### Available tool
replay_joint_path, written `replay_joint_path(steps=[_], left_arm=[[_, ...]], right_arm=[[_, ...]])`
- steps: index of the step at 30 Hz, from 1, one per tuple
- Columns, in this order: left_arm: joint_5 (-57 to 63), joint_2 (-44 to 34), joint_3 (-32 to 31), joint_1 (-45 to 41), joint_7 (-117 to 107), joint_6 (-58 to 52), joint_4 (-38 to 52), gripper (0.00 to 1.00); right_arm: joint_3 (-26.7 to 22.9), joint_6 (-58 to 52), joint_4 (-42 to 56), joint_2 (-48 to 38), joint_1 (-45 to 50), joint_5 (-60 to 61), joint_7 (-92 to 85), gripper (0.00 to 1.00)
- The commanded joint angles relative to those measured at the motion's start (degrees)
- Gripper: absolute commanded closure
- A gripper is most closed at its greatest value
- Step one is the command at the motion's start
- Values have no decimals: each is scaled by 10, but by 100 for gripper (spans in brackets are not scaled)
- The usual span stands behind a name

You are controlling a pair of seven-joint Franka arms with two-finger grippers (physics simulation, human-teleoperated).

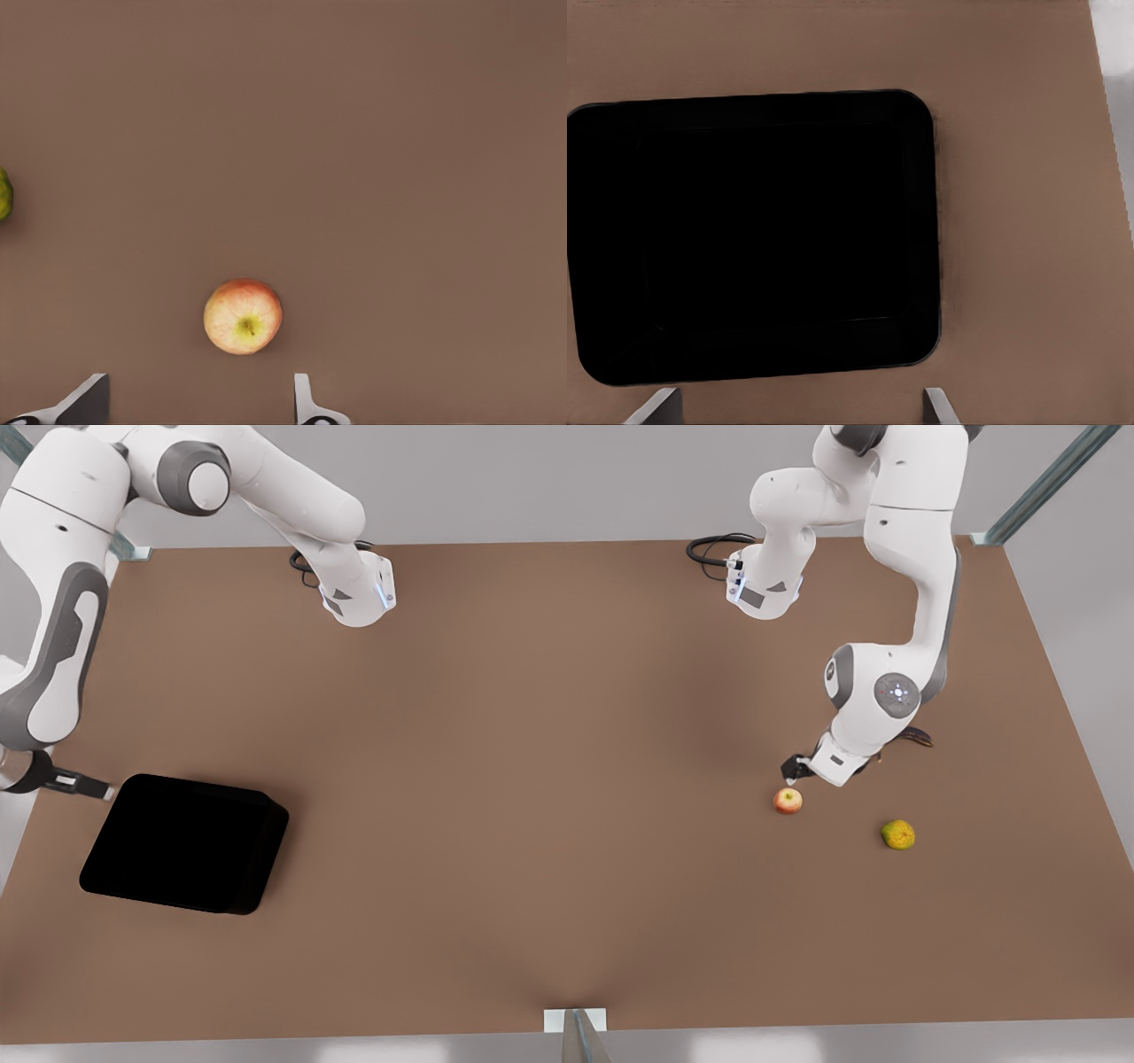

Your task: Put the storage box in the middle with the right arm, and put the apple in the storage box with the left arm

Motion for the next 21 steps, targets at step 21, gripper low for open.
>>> replay_joint_path(steps=[21], left_arm=[[26,140,0,15,2,105,6,0]], right_arm=[[3,291,-115,110,-95,8,-136,0]])
